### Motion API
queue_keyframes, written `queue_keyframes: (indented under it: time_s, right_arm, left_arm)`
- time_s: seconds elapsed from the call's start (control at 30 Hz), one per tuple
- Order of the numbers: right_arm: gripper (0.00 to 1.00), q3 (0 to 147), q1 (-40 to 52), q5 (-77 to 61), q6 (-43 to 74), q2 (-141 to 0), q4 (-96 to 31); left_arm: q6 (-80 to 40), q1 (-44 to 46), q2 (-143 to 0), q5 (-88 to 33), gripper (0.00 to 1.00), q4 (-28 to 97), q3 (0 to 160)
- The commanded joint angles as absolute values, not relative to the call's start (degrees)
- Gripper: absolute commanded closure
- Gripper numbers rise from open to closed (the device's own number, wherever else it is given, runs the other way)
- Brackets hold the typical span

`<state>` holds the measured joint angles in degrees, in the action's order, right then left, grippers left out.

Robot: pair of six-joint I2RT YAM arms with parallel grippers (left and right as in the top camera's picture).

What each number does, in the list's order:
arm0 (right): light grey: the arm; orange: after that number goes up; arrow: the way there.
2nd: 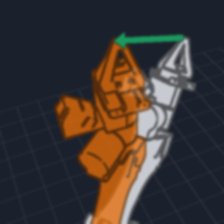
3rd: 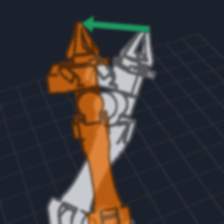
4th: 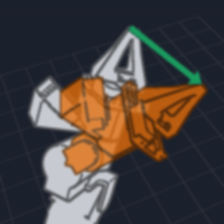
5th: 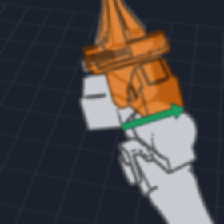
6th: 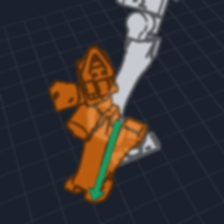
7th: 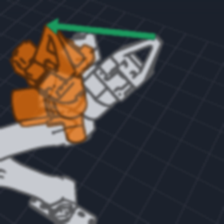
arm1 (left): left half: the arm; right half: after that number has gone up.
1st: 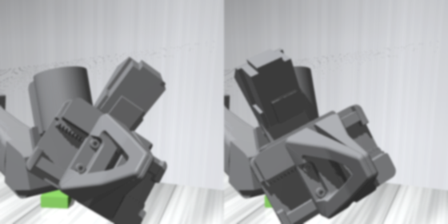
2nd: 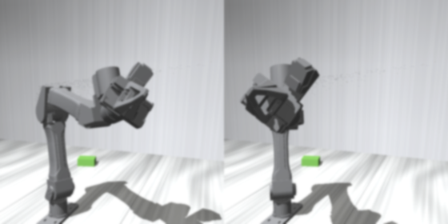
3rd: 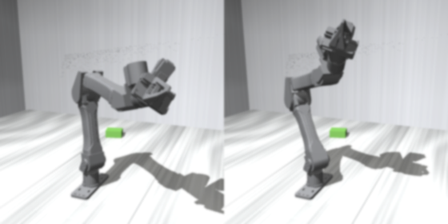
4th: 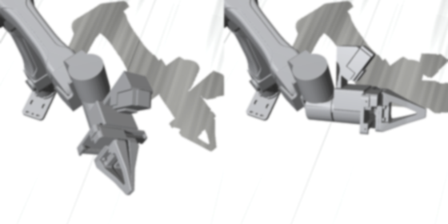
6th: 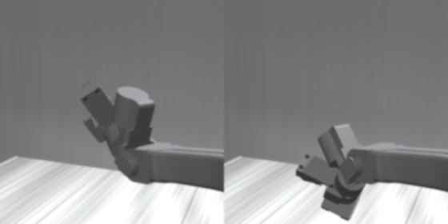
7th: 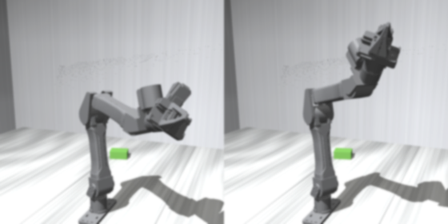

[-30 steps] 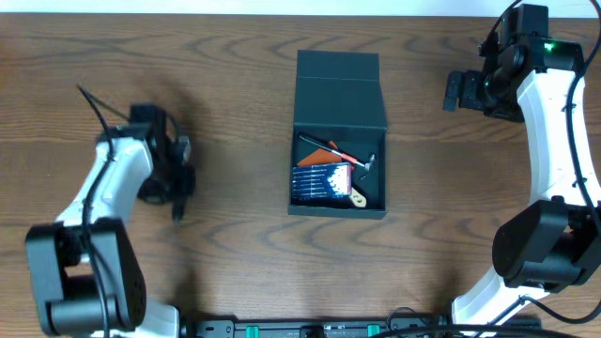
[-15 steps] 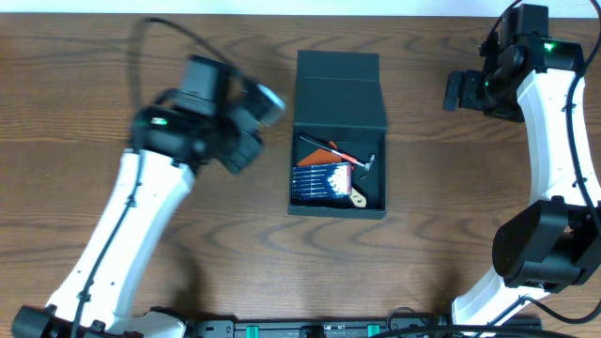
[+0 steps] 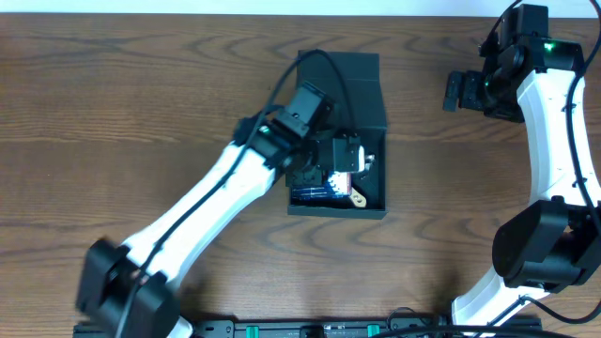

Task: Pack container
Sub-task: 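Carry the screwdriver into the box and release it, then withdraw the left arm and move both grippers toward the box lid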

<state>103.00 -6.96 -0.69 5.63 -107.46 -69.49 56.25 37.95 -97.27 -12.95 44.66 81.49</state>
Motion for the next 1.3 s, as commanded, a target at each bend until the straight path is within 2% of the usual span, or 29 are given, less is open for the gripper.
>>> queue_keyframes:
  time_s: [0.0,0.33,0.4,0.5,0.53,0.6,0.67,0.77,0.9,1.03,1.1,1.17,1.27]
  right_arm:
    - [0.01,103.0,-7.1,-1.1,5.1,-108.0,-69.8]
    - [0.01,103.0,-7.1,-1.1,5.1,-108.0,-70.2]
    - [0.01,103.0,-7.1,-1.1,5.1,-108.0,-70.3]
    - [0.01,103.0,-7.1,-1.1,5.1,-108.0,-70.3]
    - [0.01,103.0,-7.1,-1.1,5.1,-108.0,-70.3]
    - [0.01,103.0,-7.1,-1.1,5.1,-108.0,-70.3]
    - [0.01,103.0,-7.1,-1.1,5.1,-108.0,-70.3]
    - [0.01,103.0,-7.1,-1.1,5.1,-108.0,-70.5]
    - [0.01,103.0,-7.1,-1.1,5.1,-108.0,-70.9]
    - [0.01,103.0,-7.1,-1.1,5.0,-108.0,-70.5]
    - [0.01,103.0,-7.1,-1.1,5.0,-107.9,-70.6]
    - [0.08,103.1,-7.0,-1.2,5.1,-107.6,-71.1]
    - [0.3,103.1,-7.0,-3.1,3.9,-106.6,-71.5]
  left_arm:
    - [58.0,37.8,-101.6,-13.1,0.94,44.7,81.5]
    - [58.0,37.8,-108.3,-13.1,0.93,44.6,81.5]
    - [58.0,37.8,-108.7,-13.1,0.83,44.7,81.5]
    - [58.0,37.8,-108.7,-13.1,0.57,44.7,81.4]
    - [58.0,37.8,-108.7,-13.1,0.46,44.8,81.4]
    - [57.6,37.8,-108.7,-13.1,0.32,44.9,81.4]
    - [56.2,37.8,-108.7,-13.1,0.24,44.9,81.3]
    - [55.2,37.8,-108.5,-13.0,0.18,45.2,81.4]
    - [54.7,37.8,-106.0,-13.0,0.15,46.5,81.4]
    - [49.7,37.5,-99.7,-12.6,0.04,46.4,81.5]
    - [48.2,37.1,-95.7,-12.2,0.02,46.4,81.5]
    - [45.0,36.2,-91.3,-11.4,0.01,46.5,81.5]
    - [38.9,33.6,-85.8,-9.6,0.02,46.8,81.5]
